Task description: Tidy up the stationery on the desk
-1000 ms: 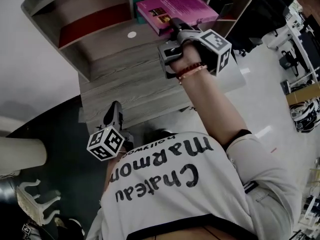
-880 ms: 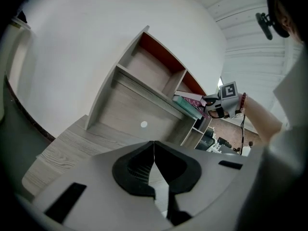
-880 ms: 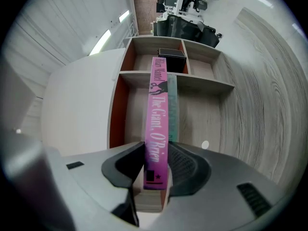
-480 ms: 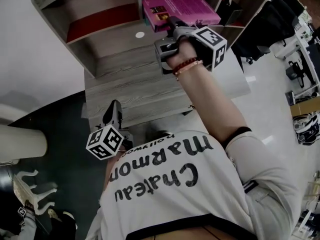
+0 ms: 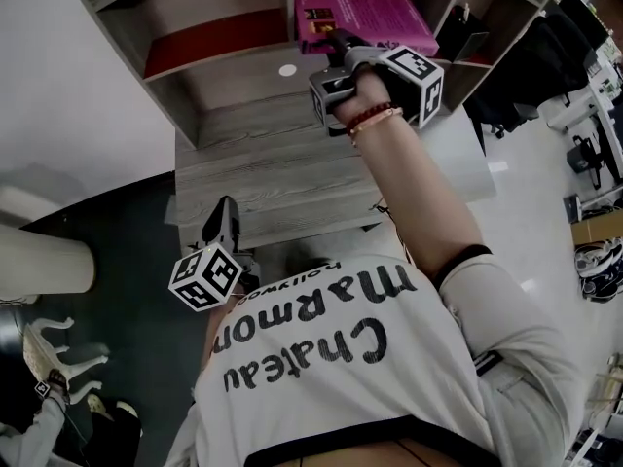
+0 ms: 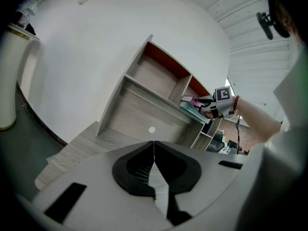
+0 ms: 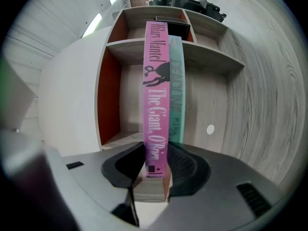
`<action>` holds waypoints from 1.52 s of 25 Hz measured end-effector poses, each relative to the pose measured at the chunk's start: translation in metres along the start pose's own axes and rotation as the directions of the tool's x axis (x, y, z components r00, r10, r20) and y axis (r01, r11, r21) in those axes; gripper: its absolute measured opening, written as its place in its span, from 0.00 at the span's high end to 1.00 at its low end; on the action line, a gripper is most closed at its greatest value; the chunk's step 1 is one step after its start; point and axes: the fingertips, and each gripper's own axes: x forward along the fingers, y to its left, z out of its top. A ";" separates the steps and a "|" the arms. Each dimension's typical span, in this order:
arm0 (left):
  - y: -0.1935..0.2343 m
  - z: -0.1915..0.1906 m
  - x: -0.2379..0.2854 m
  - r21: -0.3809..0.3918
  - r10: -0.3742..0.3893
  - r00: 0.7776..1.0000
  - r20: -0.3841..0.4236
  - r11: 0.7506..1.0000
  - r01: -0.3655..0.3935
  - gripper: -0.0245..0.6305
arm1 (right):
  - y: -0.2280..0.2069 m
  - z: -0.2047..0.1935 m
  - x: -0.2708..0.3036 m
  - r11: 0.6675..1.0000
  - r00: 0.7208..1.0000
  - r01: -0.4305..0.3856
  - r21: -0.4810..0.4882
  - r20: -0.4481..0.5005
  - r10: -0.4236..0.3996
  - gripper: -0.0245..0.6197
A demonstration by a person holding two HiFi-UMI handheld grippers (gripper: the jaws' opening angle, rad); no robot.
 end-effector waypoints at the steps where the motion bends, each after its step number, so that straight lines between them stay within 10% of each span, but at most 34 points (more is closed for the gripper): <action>1: -0.001 0.000 0.002 0.000 0.001 1.000 0.000 1.000 -0.001 0.94 | 0.000 0.001 0.002 1.000 1.000 0.002 0.000 -0.008 -0.002 0.72; 13: 0.004 0.009 0.010 0.012 -0.013 1.000 -0.009 1.000 0.013 0.94 | 0.007 -0.013 0.007 0.999 0.994 -0.021 0.035 -0.106 0.025 0.72; 38: -0.019 0.002 0.028 0.045 -0.054 0.997 -0.049 0.997 0.056 0.94 | 0.008 0.035 -0.031 0.999 0.999 -0.040 0.010 -0.011 0.040 0.73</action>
